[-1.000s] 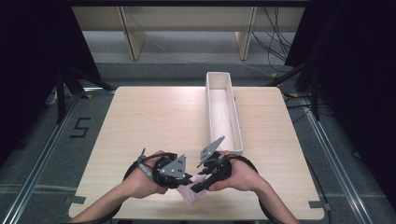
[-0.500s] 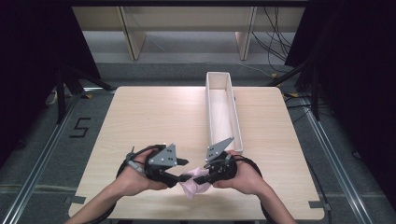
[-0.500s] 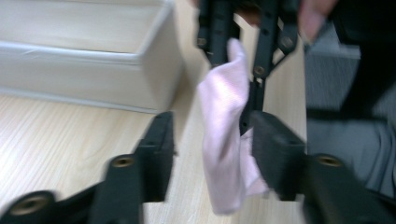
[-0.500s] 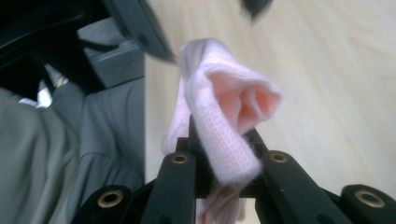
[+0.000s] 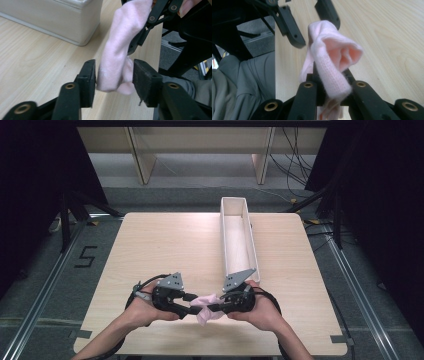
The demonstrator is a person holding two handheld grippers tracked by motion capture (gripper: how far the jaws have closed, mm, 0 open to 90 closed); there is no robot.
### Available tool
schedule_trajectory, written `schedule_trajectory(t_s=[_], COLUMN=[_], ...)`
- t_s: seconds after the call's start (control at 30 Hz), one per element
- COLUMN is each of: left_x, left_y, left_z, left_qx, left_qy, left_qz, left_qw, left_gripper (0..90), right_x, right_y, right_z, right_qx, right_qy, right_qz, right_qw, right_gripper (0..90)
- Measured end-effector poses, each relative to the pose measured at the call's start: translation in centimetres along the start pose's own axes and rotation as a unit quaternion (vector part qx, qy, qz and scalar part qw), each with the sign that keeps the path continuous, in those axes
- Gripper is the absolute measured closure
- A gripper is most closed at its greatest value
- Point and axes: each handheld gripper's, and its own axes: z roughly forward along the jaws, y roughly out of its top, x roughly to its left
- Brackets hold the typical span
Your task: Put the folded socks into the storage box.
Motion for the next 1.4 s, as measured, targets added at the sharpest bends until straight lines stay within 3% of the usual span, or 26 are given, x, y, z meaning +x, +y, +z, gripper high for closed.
schedule_trajectory(t_s=[0.2,0.33,0.47,0.9,1.2,1.4], left_x=[0.0,-0.1,-0.2,-0.2,-0.3,-0.5], left_y=[0.4,0.7,0.9,0.8,1.3,1.4], left_z=[0.0,0.0,0.1,0.2,0.1,0.2], left_qx=[0.001,0.005,0.007,0.011,0.030,0.044], left_qy=[0.001,0.006,0.007,0.007,0.013,0.009], left_qz=[0.023,0.037,0.043,0.050,0.089,0.103], left_qw=[0.9997,0.9993,0.9990,0.9987,0.9955,0.9937], left_gripper=[74.9,81.9,82.6,83.0,83.5,83.5], right_x=[0.0,0.0,0.0,-0.2,-0.2,-0.2], right_y=[-0.1,-0.2,-0.3,-0.4,-0.1,0.3], right_z=[-0.2,-0.3,-0.4,-0.2,-0.8,-1.9], right_qx=[-0.008,-0.012,-0.019,-0.010,-0.014,-0.023], right_qy=[-0.008,-0.010,-0.017,-0.007,-0.014,-0.012], right_qz=[0.000,0.000,-0.002,0.006,0.000,-0.009], right_qw=[0.9999,0.9999,0.9997,0.9999,0.9998,0.9996], right_gripper=[80.9,79.9,79.0,75.3,51.1,39.7])
